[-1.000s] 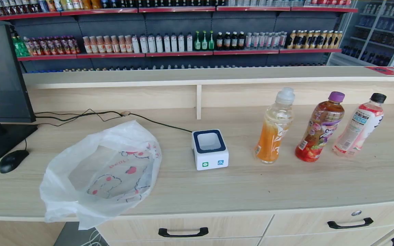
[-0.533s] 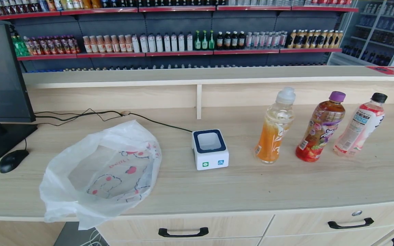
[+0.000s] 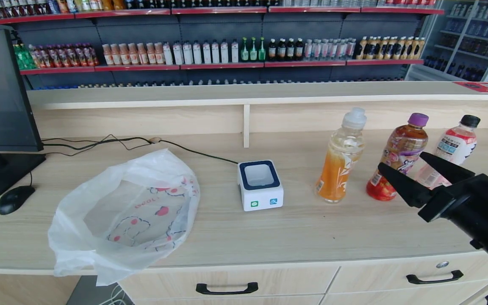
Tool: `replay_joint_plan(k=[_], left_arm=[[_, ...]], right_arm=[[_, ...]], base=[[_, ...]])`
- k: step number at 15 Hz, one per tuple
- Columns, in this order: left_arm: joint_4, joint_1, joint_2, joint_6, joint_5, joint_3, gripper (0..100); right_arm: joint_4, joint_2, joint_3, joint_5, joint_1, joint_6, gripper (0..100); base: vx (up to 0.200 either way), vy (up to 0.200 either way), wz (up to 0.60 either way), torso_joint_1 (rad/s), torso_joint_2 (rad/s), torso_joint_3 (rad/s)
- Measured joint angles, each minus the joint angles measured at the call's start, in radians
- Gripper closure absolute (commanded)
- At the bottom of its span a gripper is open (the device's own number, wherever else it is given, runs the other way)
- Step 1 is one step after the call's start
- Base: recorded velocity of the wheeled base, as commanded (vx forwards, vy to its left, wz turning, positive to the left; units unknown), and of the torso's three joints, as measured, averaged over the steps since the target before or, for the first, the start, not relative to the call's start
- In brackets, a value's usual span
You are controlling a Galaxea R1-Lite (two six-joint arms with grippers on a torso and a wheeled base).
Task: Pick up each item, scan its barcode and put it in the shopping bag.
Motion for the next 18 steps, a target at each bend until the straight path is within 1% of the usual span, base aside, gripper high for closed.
replay_joint_plan(k=[3,5,8,18], left_arm=[[0.0,0.0,0.0,0.0,0.0,0.0,0],[0.0,0.0,0.0,0.0,0.0,0.0,0],[0.0,0.0,0.0,0.0,0.0,0.0,0],[0.0,0.001,0.0,0.0,0.0,0.0,0]], right_arm=[[-0.006,0.083,-0.058,0.005,-0.001,-0.01,0],[-0.006,0.141,-0.123,0.002,-0.012,-0.024,0],[-0.007,0.204,-0.168,0.0,-0.022,-0.037,0],[-0.007,0.327,-0.203,0.0,-0.017,-0.043,0]], base=[[0.0,0.0,0.0,0.0,0.0,0.0],[0.0,0.0,0.0,0.0,0.0,0.0],[0.0,0.0,0.0,0.0,0.0,0.0],[0.0,0.0,0.0,0.0,0.0,0.0]])
